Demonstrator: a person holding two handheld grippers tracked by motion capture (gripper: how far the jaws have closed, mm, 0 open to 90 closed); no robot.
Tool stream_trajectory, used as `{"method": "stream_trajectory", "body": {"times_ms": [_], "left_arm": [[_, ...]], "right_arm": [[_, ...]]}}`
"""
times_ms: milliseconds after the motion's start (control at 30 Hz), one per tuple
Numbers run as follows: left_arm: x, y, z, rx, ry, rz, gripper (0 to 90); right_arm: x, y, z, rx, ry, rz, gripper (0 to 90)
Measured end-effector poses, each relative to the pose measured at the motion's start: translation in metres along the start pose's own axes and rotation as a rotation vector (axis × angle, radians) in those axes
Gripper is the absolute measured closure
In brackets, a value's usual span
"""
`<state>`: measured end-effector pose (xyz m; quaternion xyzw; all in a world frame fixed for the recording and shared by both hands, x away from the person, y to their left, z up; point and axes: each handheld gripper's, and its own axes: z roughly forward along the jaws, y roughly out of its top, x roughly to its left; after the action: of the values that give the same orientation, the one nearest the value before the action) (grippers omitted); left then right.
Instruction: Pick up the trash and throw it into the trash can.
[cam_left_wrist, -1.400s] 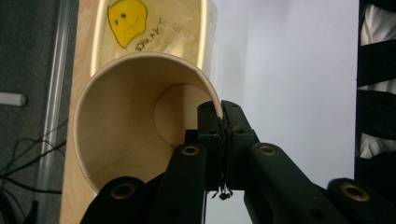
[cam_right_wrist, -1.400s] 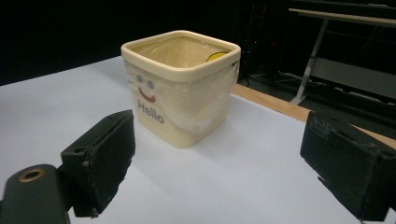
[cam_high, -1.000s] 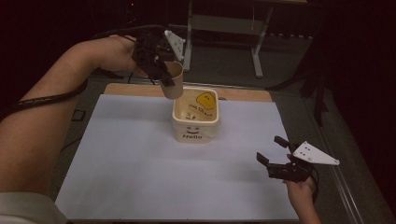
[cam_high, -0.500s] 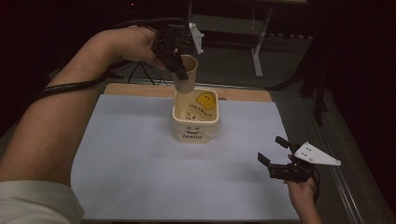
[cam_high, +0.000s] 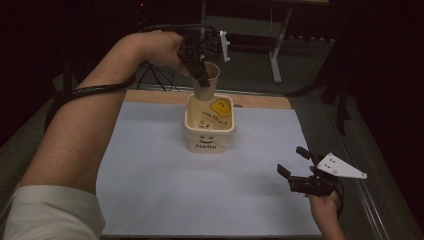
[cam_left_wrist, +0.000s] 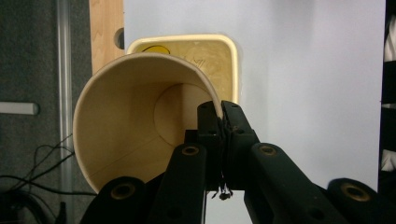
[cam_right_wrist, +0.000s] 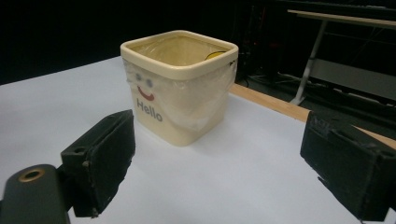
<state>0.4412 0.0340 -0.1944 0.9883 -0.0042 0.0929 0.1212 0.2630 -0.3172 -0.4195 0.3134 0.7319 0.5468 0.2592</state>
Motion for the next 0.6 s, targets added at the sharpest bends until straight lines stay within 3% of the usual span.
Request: {"method": "stream_trajectory", "body": {"times_ms": [267, 600], "left_arm": [[0.007, 0.002, 0.025, 0.024, -0.008, -0.007, 88.8], [0.017, -0.002, 0.054, 0.014, -0.022, -0.018, 88.6]], "right_arm": [[0.001, 0.0, 0.002, 0.002, 0.01, -0.01, 10.0], [0.0, -0.001, 0.001, 0.002, 0.015, -0.009, 10.0]]}}
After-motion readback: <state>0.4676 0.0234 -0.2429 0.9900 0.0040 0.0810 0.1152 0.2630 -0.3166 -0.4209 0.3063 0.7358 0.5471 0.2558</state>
